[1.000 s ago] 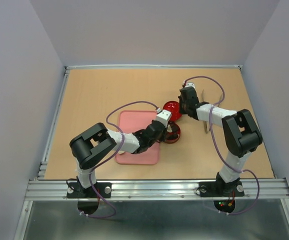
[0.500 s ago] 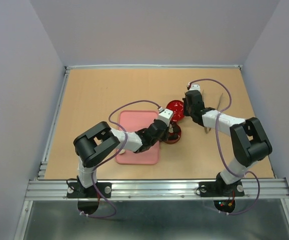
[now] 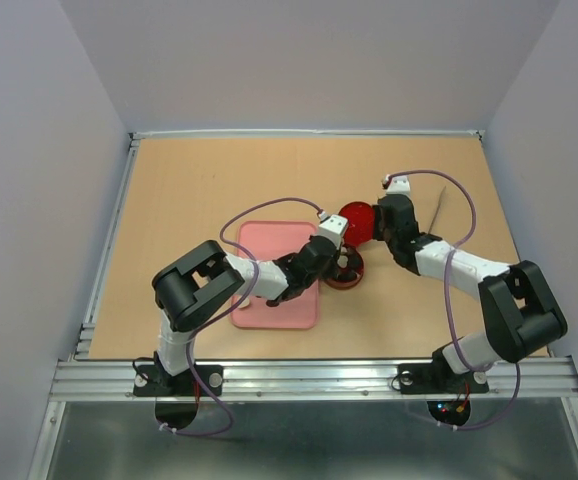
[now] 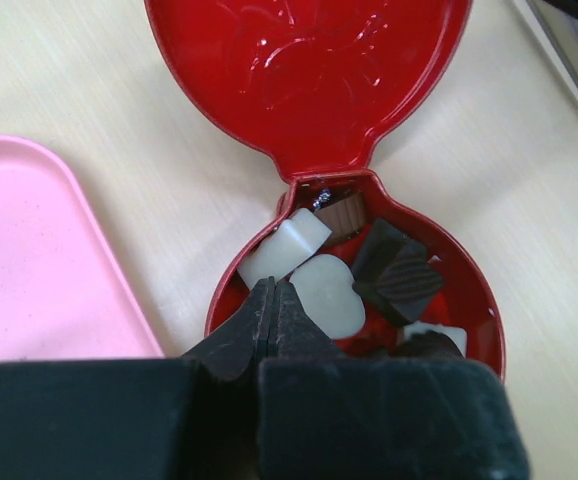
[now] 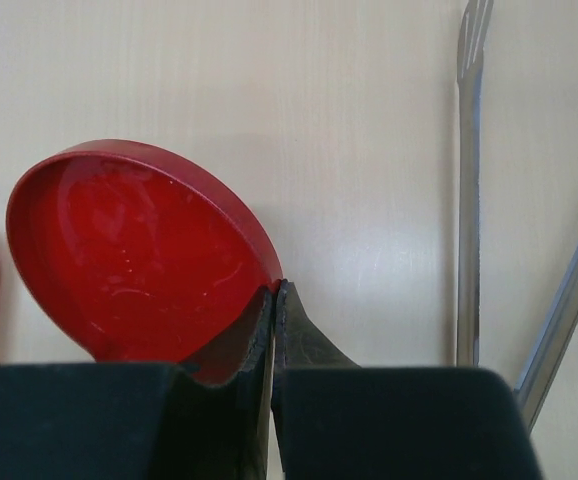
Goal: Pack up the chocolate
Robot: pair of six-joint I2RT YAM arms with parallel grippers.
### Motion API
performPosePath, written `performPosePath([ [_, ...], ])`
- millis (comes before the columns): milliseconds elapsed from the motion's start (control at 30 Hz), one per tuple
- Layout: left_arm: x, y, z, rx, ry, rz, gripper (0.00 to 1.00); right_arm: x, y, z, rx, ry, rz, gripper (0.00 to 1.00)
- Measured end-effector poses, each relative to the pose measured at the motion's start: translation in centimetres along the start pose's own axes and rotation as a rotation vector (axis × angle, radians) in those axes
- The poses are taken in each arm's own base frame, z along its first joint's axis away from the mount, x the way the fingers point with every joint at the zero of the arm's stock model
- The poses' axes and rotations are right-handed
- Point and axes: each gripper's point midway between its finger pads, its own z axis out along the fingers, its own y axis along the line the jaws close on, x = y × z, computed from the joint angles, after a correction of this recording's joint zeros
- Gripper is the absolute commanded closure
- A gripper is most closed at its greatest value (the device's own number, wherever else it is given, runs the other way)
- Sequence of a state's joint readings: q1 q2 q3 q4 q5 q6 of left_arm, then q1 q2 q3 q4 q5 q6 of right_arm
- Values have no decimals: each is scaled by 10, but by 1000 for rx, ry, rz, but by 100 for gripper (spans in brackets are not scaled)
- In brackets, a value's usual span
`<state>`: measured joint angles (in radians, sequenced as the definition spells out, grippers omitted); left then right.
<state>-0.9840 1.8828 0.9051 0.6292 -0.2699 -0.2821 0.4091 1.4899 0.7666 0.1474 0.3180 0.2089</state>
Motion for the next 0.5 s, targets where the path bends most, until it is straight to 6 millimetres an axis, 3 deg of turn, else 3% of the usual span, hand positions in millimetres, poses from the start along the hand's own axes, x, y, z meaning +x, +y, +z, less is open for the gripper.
performPosePath([
  [233, 1, 3, 3, -9, 7, -1, 100, -6, 10, -22, -32, -65, -33, 100],
  [500, 0, 4, 5, -12, 7, -2, 100, -4, 14, -30, -13, -104, -71, 100],
])
